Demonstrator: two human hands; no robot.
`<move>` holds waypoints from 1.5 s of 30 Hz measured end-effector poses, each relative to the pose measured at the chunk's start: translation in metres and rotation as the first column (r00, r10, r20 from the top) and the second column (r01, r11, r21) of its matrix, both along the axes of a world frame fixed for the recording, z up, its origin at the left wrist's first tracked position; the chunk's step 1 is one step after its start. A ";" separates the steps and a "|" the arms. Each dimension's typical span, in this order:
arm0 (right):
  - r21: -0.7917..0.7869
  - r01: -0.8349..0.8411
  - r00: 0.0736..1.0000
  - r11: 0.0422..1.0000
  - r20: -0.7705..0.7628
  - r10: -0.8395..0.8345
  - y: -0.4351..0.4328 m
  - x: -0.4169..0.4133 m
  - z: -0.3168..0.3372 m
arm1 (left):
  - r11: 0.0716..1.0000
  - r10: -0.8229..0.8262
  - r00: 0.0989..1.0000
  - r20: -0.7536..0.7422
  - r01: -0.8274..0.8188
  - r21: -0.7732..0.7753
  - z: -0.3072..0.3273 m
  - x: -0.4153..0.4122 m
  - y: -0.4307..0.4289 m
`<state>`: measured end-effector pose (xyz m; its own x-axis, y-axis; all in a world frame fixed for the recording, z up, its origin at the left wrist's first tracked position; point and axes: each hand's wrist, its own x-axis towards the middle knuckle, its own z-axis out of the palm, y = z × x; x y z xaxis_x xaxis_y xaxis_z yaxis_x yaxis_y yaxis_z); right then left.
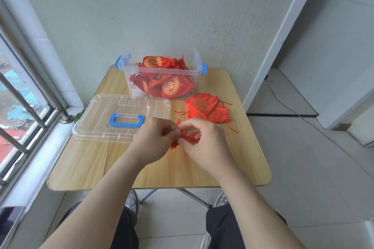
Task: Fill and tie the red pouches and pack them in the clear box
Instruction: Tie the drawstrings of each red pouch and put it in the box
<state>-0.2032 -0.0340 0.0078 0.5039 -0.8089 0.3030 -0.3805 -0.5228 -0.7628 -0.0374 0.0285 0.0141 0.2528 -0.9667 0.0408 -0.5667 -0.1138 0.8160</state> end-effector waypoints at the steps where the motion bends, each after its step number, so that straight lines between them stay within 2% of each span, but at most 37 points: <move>1: -0.035 0.002 1.000 0.999 -0.011 -0.003 0.000 0.000 0.000 | 1.000 -0.006 1.000 -0.017 0.006 0.005 -0.001 -0.001 0.000; 10: -0.223 -0.013 0.997 0.975 -0.078 -0.005 -0.009 0.007 -0.012 | 0.998 0.008 0.989 -0.150 0.002 0.064 -0.002 0.002 0.001; 20: -0.292 -0.010 0.992 0.956 -0.127 -0.028 -0.009 0.017 -0.016 | 0.984 0.177 0.966 -0.189 -0.179 0.007 0.004 -0.004 0.001; 23: -0.270 0.004 0.988 0.963 -0.148 -0.046 -0.008 0.016 -0.015 | 0.988 0.149 0.978 -0.145 -0.152 -0.009 0.007 -0.007 0.002; 27: -0.227 0.017 0.988 0.974 -0.144 -0.051 -0.009 0.015 -0.013 | 0.983 0.177 0.984 -0.001 -0.177 -0.052 0.007 -0.012 0.000; 31: -0.178 0.043 0.985 0.983 -0.155 -0.071 -0.009 0.015 -0.012 | 0.964 0.234 0.972 0.000 -0.231 -0.134 0.009 -0.018 -0.002; 34: -0.064 0.078 0.984 0.995 -0.156 -0.087 -0.008 0.016 -0.013 | 0.967 0.188 0.978 0.086 -0.169 -0.189 0.007 -0.020 -0.003; 37: 0.197 0.118 0.990 0.973 -0.105 -0.099 -0.010 0.012 -0.008 | 0.964 0.117 0.951 0.287 -0.040 -0.263 -0.004 -0.016 -0.006; 41: 0.564 0.062 0.997 0.824 0.000 -0.075 -0.018 0.003 -0.001 | 0.954 0.103 0.892 0.441 0.038 -0.299 -0.009 -0.012 -0.008; 43: 0.682 -0.002 0.994 0.732 0.085 -0.076 -0.020 0.002 0.000 | 0.948 0.084 0.897 0.433 0.062 -0.313 -0.007 -0.011 -0.008; 45: 0.773 -0.081 0.976 0.629 0.189 -0.105 -0.020 0.002 0.001 | 0.944 0.054 0.933 0.356 0.069 -0.324 -0.004 -0.011 -0.007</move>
